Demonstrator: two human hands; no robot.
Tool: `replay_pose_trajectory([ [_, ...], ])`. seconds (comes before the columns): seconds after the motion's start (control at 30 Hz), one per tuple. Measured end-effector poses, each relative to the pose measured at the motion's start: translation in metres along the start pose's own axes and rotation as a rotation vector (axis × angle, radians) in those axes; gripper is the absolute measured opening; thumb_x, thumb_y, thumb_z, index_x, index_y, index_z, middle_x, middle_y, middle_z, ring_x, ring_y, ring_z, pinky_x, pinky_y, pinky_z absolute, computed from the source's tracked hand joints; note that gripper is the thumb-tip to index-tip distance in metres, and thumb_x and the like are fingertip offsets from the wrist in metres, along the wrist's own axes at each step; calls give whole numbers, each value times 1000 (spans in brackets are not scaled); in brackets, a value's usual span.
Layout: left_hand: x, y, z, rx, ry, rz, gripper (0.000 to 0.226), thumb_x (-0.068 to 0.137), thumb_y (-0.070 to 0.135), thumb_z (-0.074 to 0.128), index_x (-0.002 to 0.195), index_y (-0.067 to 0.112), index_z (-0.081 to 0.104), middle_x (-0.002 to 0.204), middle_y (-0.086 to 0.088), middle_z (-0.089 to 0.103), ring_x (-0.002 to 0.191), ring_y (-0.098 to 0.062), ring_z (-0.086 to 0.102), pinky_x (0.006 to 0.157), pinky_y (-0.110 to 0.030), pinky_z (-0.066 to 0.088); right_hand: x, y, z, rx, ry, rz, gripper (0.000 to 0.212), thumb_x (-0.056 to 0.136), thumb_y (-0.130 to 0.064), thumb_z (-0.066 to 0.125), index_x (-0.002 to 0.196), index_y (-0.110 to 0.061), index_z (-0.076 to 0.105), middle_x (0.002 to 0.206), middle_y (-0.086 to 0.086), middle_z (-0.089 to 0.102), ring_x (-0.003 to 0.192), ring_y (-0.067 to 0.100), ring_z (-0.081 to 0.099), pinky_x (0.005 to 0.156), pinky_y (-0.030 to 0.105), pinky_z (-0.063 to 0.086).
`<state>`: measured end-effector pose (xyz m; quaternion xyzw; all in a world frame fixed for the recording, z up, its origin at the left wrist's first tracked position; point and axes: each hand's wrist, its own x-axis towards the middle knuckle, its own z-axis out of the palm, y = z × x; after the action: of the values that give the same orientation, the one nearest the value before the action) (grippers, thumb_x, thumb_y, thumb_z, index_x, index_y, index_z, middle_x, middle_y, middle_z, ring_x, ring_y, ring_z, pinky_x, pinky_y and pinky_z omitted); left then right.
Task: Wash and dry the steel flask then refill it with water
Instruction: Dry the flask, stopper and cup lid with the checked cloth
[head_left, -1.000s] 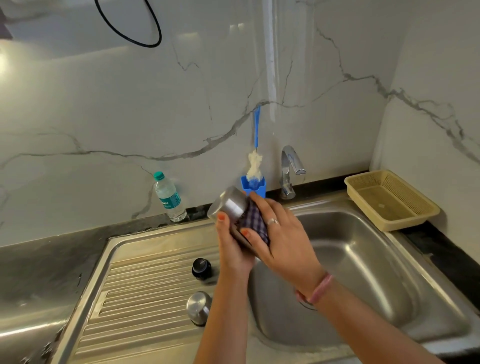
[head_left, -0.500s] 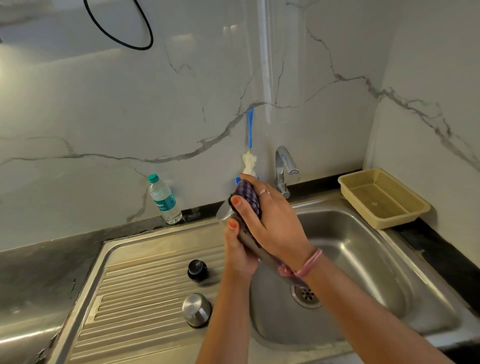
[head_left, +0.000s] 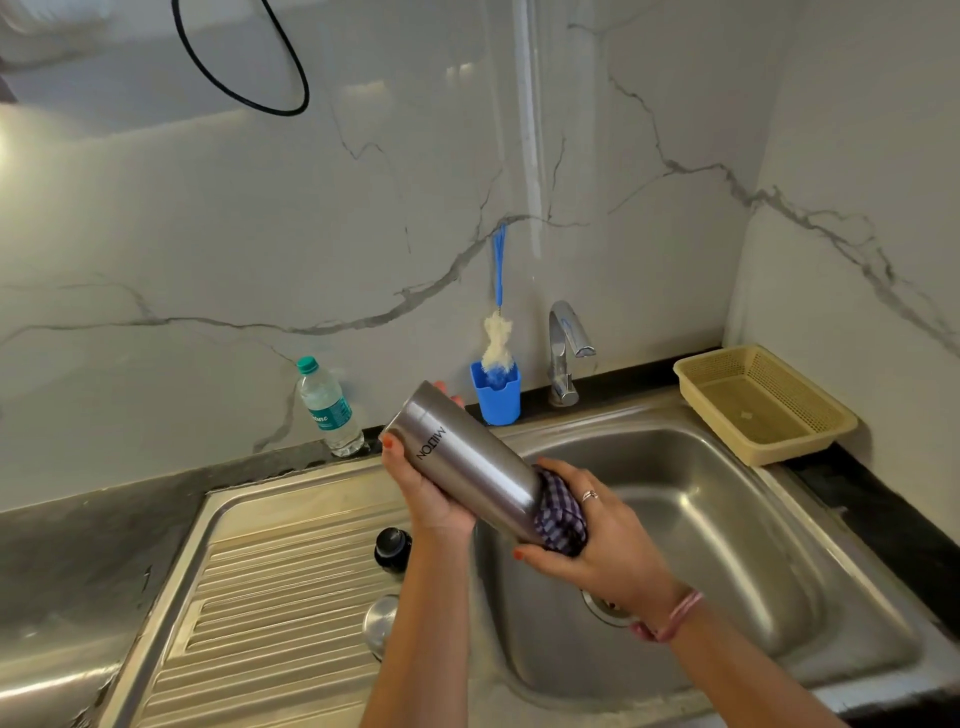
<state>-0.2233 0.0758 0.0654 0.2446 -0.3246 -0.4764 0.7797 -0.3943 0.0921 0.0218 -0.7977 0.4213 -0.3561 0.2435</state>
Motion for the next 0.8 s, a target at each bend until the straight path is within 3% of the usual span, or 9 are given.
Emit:
replay_pose_trajectory([
  [0.13,0,-4,2,115,232,-128,56,83,70,57,108,23,70,93,-2,73,94,-23,68,77,-35,58,2,0,2,-173,154,-50,84,66,-61,70,138,-31,40,120,-13,54,104,5,52,89,15,40],
  [0.23,2,-3,0,183,309,-195,80,65,66,69,126,17,56,110,-12,64,105,-30,62,88,-44,55,3,5,7,-311,240,-131,81,68,-57,69,136,-18,46,120,-2,58,101,15,56,92,28,48],
  [0.37,2,-1,7,164,336,-182,94,53,57,77,132,13,51,110,-13,63,99,-29,64,84,-45,57,3,6,14,-318,243,-111,82,67,-54,68,135,-14,47,121,1,59,101,18,58,93,31,49],
  [0.53,0,-7,5,144,269,-134,96,53,68,80,122,5,58,106,-18,63,97,-33,61,83,-43,52,16,-18,2,-70,85,-112,85,72,-53,66,145,-22,34,130,-4,49,114,3,44,101,19,37],
  [0.67,-11,-13,15,127,93,-141,88,54,69,80,114,7,62,104,-10,68,98,-23,65,87,-35,52,54,-60,-12,106,95,-96,79,82,-67,40,147,-22,33,135,-1,49,121,10,47,102,28,40],
  [0.73,-11,-12,18,182,87,-125,92,56,72,78,118,6,60,105,-9,70,99,-20,68,81,-31,56,72,-74,-16,104,95,-42,79,83,-73,26,145,-26,35,133,-1,52,121,12,49,103,34,43],
  [0.8,-5,-10,17,200,97,-76,88,60,72,76,119,9,63,111,-10,68,105,-21,66,84,-33,56,81,-84,-15,32,126,-36,78,85,-74,20,144,-27,35,129,1,54,118,15,52,103,38,44],
])
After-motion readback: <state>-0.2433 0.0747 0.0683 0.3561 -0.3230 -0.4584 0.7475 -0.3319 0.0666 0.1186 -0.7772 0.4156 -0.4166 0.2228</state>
